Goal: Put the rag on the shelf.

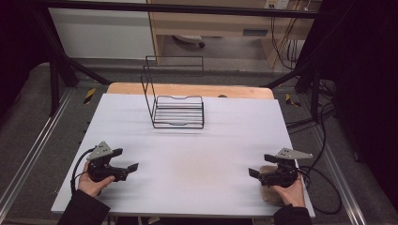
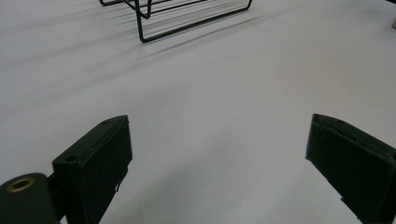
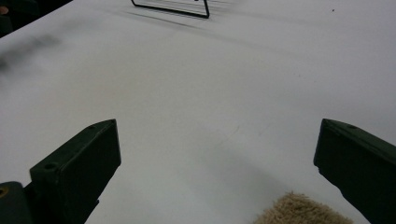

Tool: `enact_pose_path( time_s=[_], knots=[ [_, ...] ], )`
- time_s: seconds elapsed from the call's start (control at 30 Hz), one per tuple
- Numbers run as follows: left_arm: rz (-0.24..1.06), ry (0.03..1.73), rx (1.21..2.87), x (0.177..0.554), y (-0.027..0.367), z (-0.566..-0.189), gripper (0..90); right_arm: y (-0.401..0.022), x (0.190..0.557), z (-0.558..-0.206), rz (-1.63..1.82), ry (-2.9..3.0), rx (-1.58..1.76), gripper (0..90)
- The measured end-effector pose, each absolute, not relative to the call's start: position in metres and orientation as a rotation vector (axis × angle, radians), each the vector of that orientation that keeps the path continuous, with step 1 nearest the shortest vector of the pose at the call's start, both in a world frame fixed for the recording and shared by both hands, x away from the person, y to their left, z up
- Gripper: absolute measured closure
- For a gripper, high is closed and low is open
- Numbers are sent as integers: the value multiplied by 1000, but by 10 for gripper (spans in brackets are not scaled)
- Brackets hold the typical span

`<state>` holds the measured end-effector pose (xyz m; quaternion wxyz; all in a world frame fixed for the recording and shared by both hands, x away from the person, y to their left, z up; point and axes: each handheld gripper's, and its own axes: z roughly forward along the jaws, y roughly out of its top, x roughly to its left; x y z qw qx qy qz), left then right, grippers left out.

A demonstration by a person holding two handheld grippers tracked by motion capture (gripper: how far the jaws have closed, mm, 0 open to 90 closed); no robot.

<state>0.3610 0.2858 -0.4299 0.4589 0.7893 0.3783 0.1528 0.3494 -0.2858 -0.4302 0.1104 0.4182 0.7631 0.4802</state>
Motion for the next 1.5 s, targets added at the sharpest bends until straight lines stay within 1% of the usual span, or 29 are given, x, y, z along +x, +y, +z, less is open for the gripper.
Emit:
enact_pose_path(
  time_s=[0.27,0.43,0.53,0.73,0.87,0.97,1.07,1.3,1.5],
  knots=[
    [381,928,1950,359,284,-430,69,-288,348,-428,1374,2230,1257,25],
    [384,920,1946,358,284,-429,71,-289,350,-427,1290,2241,1265,66],
    [382,922,1947,358,283,-430,77,-290,351,-428,1221,2243,1279,126],
    [385,921,1949,358,282,-430,80,-293,355,-433,1125,2254,1295,320],
    [384,920,1950,358,282,-430,85,-299,357,-436,1110,2261,1339,468],
    [383,923,1951,358,283,-430,87,-301,358,-439,1095,2270,1351,541],
    [383,919,1952,358,282,-430,89,-300,361,-442,1061,2287,1355,596],
    [384,914,1960,358,281,-430,94,-295,363,-446,951,2336,1296,694],
    [386,920,1954,358,282,-430,98,-293,365,-444,901,2347,1285,809]
  ],
)
